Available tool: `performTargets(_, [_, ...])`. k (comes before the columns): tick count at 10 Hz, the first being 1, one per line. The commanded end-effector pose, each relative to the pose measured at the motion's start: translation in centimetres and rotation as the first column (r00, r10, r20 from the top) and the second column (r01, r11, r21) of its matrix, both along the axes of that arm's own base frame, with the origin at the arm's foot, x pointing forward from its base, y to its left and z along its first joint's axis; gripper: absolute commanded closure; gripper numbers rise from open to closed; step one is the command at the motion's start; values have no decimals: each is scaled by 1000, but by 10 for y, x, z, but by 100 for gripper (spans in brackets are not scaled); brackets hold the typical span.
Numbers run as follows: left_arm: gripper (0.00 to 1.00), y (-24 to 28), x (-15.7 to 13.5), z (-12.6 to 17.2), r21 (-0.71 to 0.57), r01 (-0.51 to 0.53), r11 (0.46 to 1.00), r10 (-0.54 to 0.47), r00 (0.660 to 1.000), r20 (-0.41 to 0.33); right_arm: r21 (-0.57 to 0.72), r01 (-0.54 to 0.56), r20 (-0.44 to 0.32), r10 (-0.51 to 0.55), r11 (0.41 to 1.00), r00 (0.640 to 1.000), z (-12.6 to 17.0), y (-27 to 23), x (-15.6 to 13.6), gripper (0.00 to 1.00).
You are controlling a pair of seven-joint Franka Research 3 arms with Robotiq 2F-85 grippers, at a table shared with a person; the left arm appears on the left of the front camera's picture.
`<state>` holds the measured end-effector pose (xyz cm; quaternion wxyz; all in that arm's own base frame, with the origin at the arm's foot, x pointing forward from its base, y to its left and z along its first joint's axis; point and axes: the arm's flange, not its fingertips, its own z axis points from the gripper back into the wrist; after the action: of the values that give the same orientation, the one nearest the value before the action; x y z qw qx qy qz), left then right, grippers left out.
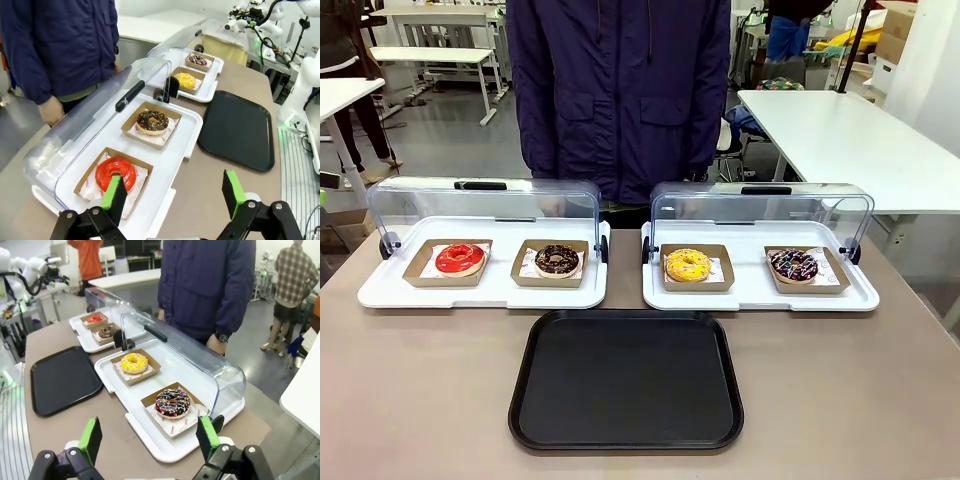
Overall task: Move the third donut from the left to the tray.
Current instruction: Pick up the Paper togo box containing the Donut indicated by the person and place it on the Handle tray.
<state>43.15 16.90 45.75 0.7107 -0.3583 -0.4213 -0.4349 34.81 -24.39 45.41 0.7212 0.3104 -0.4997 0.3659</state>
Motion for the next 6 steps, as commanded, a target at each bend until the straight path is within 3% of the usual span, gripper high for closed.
performTargets(1, [0,2,1,5,10,-5,1000,5,1000,-9,0,-6,41,6,1000,999,4,-1,0,0])
performTargets(6, [0,2,1,5,10,-5,1000,5,1000,-9,0,-6,41,6,1000,999,4,-1,0,0])
